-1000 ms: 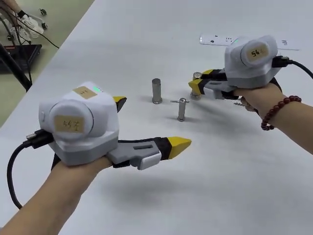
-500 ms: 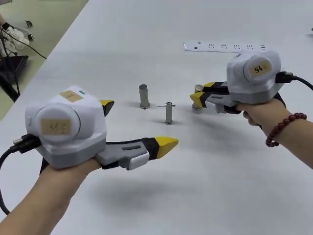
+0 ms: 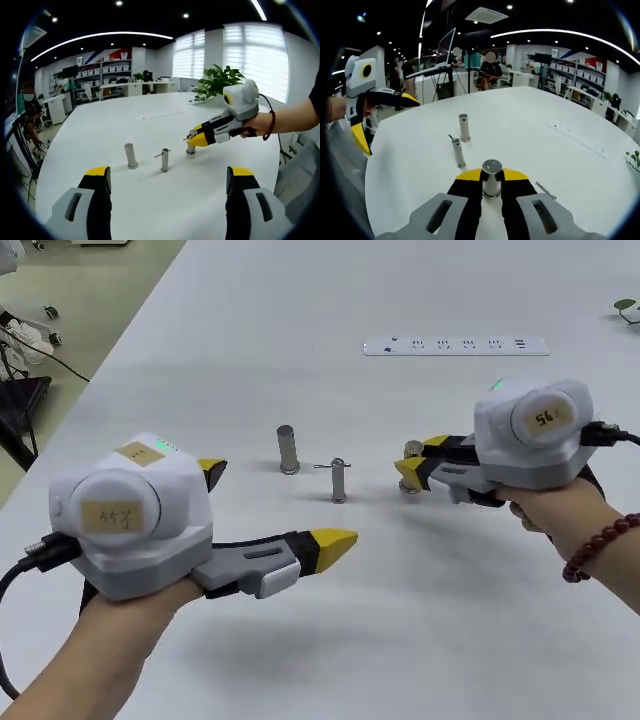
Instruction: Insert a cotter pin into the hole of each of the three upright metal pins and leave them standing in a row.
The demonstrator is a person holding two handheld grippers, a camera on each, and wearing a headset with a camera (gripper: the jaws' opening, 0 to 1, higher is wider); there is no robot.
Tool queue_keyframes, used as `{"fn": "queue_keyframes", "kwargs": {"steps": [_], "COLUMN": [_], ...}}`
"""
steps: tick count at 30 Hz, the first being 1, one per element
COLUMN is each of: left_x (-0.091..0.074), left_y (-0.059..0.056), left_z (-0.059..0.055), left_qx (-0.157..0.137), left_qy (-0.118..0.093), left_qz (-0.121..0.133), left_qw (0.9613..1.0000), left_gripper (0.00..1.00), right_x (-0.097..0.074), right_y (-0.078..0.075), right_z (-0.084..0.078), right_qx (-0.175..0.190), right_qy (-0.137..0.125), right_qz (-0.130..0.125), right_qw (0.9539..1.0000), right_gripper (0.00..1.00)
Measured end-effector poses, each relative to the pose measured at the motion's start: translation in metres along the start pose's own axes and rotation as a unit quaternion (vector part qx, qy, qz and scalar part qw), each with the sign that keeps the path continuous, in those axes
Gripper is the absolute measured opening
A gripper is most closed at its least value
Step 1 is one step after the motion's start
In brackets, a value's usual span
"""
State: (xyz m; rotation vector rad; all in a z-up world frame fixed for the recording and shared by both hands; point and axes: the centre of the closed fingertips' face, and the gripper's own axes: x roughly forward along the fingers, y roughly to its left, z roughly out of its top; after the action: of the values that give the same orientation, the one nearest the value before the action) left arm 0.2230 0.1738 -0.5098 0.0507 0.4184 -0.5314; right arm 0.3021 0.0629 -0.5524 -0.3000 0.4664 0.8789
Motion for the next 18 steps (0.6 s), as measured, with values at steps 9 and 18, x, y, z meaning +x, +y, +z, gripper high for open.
{"fn": "queue_keyframes", "kwargs": {"steps": [9,18], "left_x": [-0.003,-0.002], "left_y": [0.000,-0.006], "left_z": [-0.002,-0.002], "left_qx": [-0.002,0.000], "left_qy": [0.002,0.003], "left_qz": [0.003,-0.005], "left_qw": [1.0000,1.0000], "left_gripper": [0.94,0.92], "right_x": [-0.010,-0.009], "right_y": [0.018,0.026], "right_z": [-0.001,-0.006], "right_qx": [0.001,0.010], "right_qy": [-0.011,-0.016], "right_qz": [0.002,0.000], "right_qw": [0.9999,0.9998], "right_gripper": [0.08,0.08]}}
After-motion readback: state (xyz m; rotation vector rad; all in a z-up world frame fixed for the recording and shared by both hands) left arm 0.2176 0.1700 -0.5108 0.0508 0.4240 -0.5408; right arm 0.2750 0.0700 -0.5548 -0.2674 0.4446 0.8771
